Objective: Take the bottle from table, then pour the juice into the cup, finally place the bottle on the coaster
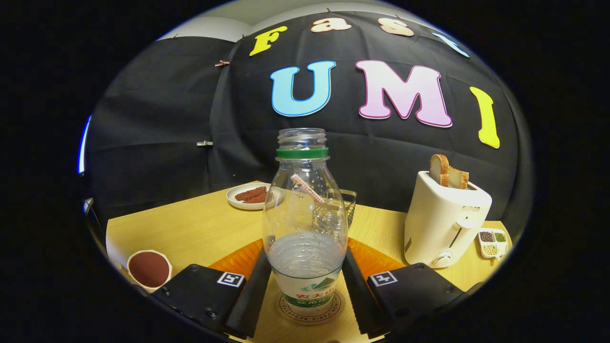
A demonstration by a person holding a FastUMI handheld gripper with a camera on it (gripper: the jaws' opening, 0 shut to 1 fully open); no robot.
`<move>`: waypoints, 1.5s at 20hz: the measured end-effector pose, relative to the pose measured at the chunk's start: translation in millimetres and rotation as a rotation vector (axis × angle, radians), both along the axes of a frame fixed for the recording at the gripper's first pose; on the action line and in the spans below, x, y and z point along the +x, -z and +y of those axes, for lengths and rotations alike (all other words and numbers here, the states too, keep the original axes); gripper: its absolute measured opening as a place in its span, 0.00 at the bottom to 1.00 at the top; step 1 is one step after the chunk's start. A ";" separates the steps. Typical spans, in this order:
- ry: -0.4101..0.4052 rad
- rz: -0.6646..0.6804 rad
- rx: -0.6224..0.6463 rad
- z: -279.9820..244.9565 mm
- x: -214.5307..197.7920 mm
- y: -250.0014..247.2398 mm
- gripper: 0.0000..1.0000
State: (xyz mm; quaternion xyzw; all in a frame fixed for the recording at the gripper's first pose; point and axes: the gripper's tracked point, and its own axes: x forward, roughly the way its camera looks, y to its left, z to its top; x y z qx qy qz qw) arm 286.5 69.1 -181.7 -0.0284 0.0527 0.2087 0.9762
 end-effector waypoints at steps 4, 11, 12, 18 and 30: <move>-0.001 -0.009 -0.004 -1.0 -5.3 -5.8 0.96; 0.012 -0.110 -0.038 -3.4 -27.6 -23.9 0.98; 0.010 -0.118 -0.043 -3.6 -31.2 -25.6 0.98; 0.042 -0.074 -0.031 -18.0 -36.6 -14.4 0.98; 0.143 -0.161 0.080 -61.2 -108.1 -129.7 0.98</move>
